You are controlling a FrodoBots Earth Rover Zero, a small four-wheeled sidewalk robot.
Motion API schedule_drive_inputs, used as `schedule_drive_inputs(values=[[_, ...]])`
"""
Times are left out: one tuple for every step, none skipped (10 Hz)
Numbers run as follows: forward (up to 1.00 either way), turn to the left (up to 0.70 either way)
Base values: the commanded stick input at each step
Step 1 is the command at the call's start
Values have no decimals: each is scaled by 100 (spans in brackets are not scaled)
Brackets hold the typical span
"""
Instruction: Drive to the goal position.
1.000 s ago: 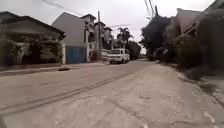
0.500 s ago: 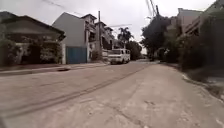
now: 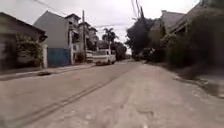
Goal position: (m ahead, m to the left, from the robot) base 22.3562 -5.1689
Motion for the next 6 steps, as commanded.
schedule_drive_inputs(values=[[70,-30],[70,0],[70,0],[70,0],[70,0],[70,0]])
